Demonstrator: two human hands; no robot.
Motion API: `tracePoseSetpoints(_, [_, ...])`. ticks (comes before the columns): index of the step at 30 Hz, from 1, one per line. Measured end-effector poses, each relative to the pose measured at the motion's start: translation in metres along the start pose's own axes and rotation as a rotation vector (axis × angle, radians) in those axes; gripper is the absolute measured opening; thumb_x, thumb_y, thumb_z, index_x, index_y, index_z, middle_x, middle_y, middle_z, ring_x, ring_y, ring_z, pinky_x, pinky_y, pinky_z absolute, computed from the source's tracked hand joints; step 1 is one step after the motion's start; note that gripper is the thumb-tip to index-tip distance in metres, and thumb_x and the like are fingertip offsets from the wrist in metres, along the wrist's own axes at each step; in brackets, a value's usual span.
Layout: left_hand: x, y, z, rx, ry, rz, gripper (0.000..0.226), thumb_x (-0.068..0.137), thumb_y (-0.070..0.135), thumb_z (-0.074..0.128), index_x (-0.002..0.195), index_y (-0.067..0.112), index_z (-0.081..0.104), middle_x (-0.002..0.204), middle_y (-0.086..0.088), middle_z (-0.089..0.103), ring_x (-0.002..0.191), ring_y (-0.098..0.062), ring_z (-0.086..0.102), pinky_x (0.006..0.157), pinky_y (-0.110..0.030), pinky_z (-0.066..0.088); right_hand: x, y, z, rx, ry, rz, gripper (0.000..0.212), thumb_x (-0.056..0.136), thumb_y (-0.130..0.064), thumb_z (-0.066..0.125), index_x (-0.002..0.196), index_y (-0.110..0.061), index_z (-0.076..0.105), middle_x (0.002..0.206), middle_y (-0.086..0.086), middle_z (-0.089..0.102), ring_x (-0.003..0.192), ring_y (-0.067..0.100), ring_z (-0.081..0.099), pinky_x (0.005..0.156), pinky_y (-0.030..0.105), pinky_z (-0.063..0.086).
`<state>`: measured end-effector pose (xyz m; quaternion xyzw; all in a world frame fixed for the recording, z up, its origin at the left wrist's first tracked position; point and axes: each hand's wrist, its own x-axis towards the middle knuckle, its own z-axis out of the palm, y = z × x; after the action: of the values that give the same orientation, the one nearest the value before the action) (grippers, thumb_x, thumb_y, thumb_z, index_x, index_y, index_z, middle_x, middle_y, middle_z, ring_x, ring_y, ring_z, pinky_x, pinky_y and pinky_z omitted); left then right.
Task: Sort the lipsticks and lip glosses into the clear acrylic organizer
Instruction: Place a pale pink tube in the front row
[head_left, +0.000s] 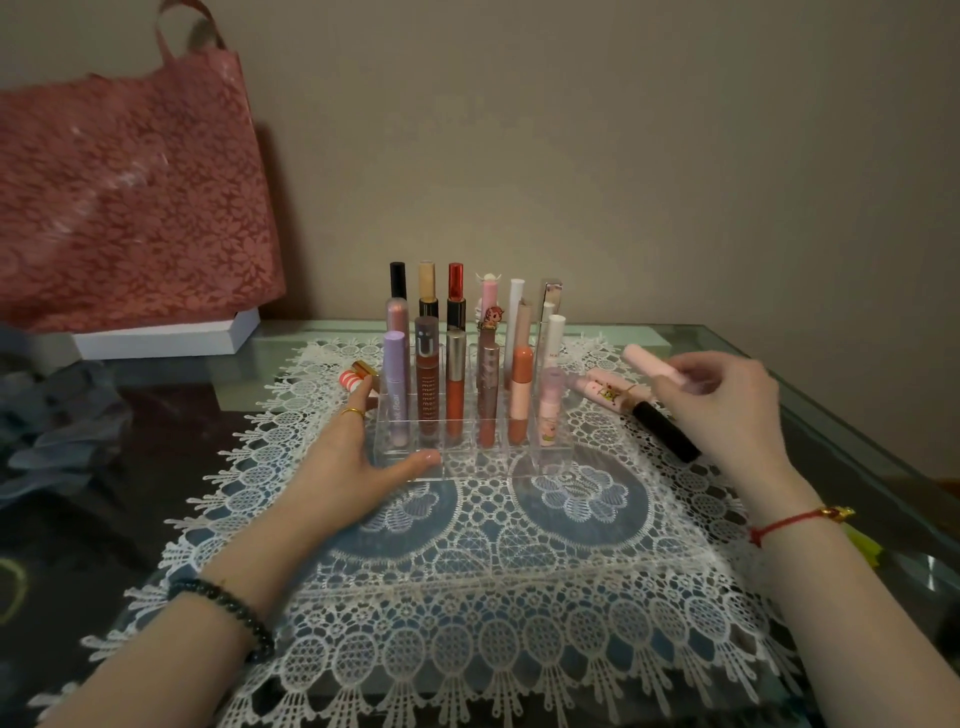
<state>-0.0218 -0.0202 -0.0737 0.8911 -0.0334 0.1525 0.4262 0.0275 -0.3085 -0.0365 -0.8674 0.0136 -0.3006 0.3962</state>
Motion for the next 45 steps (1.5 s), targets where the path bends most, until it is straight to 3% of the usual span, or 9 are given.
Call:
tracePoseSetpoints(2, [0.002, -0.001, -0.001, 0.038, 0.042, 0.021, 0.113, 0.049, 0.062, 0.062, 0.142, 0.024, 0.010, 0.145, 0.004, 0.029, 0.128, -0.014, 0.032, 0.107, -0.041, 0.028, 0.001, -0.009, -0.002, 0.202, 0.098, 0.003, 0.024, 0.075, -0.018, 0.066, 0.098, -0.017, 0.068, 0.079, -0.004, 0.061, 0.064, 0.003, 0.049, 0.054, 0.017, 0.037])
tracePoseSetpoints(6, [0.003, 0.002, -0.005, -0.005, 0.254, 0.107, 0.104, 0.052, 0.066, 0.056, 0.140, 0.026, 0.017, 0.141, 0.003, 0.035, 0.126, -0.011, 0.033, 0.104, -0.033, 0.030, -0.005, -0.041, -0.007, 0.650, 0.079, 0.037, 0.020, 0.074, -0.015, 0.070, 0.087, -0.029, 0.066, 0.092, -0.008, 0.062, 0.089, 0.012, 0.062, 0.074, 0.025, 0.053])
tracePoseSetpoints(11, [0.001, 0.010, -0.014, -0.145, 0.467, 0.321, 0.059, 0.068, 0.054, 0.055, 0.122, 0.037, 0.038, 0.118, 0.015, 0.050, 0.110, 0.004, 0.044, 0.093, -0.006, 0.030, -0.016, -0.089, 0.000, 0.772, -0.116, -0.071, 0.024, 0.072, -0.014, 0.071, 0.090, -0.025, 0.060, 0.097, -0.002, 0.065, 0.090, 0.013, 0.066, 0.076, 0.025, 0.055])
tracePoseSetpoints(16, [-0.003, 0.015, -0.017, -0.183, 0.457, 0.433, 0.038, 0.075, 0.037, 0.058, 0.112, 0.035, 0.048, 0.106, 0.023, 0.054, 0.099, 0.006, 0.050, 0.087, -0.007, 0.036, -0.035, -0.130, 0.027, 0.666, -0.345, -0.172, 0.037, 0.064, -0.020, 0.073, 0.096, -0.025, 0.055, 0.090, -0.007, 0.066, 0.079, -0.002, 0.064, 0.065, 0.012, 0.052])
tracePoseSetpoints(21, [-0.002, 0.011, -0.017, -0.177, 0.407, 0.450, 0.030, 0.076, 0.019, 0.063, 0.106, 0.017, 0.060, 0.097, 0.008, 0.064, 0.087, -0.002, 0.058, 0.078, -0.012, 0.044, -0.052, -0.143, 0.058, 0.592, -0.384, -0.258, 0.037, 0.067, -0.016, 0.074, 0.090, -0.032, 0.050, 0.075, -0.013, 0.063, 0.064, -0.006, 0.061, 0.054, 0.007, 0.046])
tracePoseSetpoints(24, [0.000, 0.007, -0.016, -0.171, 0.371, 0.347, 0.026, 0.075, 0.025, 0.064, 0.101, 0.024, 0.061, 0.093, 0.010, 0.063, 0.085, -0.001, 0.056, 0.076, -0.011, 0.042, -0.055, -0.143, 0.068, 0.600, -0.388, -0.270, 0.038, 0.070, -0.011, 0.073, 0.090, -0.034, 0.050, 0.068, -0.015, 0.064, 0.059, -0.006, 0.061, 0.052, 0.007, 0.045])
tracePoseSetpoints(27, [0.002, 0.003, -0.014, -0.129, 0.334, 0.313, 0.024, 0.074, 0.032, 0.063, 0.098, 0.029, 0.061, 0.091, 0.011, 0.063, 0.085, 0.002, 0.054, 0.076, -0.009, 0.040, -0.060, -0.139, 0.080, 0.591, -0.414, -0.264, 0.036, 0.072, -0.010, 0.072, 0.094, -0.031, 0.053, 0.076, -0.010, 0.064, 0.063, -0.005, 0.062, 0.054, 0.009, 0.047])
tracePoseSetpoints(32, [0.005, -0.003, -0.011, -0.108, 0.326, 0.275, 0.030, 0.076, 0.032, 0.065, 0.105, 0.025, 0.062, 0.094, 0.015, 0.064, 0.086, 0.004, 0.054, 0.076, -0.011, 0.044, -0.068, -0.129, 0.093, 0.524, -0.407, -0.298, 0.035, 0.075, -0.010, 0.068, 0.101, -0.031, 0.057, 0.083, -0.010, 0.064, 0.073, -0.006, 0.061, 0.058, 0.007, 0.048])
tracePoseSetpoints(45, [0.008, -0.010, -0.009, -0.054, 0.272, 0.238, 0.026, 0.076, 0.037, 0.063, 0.099, 0.025, 0.064, 0.085, 0.017, 0.065, 0.083, 0.008, 0.055, 0.073, -0.005, 0.041, -0.068, -0.115, 0.107, 0.511, -0.468, -0.280, 0.036, 0.079, -0.010, 0.065, 0.112, -0.022, 0.057, 0.089, -0.004, 0.063, 0.079, 0.003, 0.060, 0.066, 0.011, 0.049])
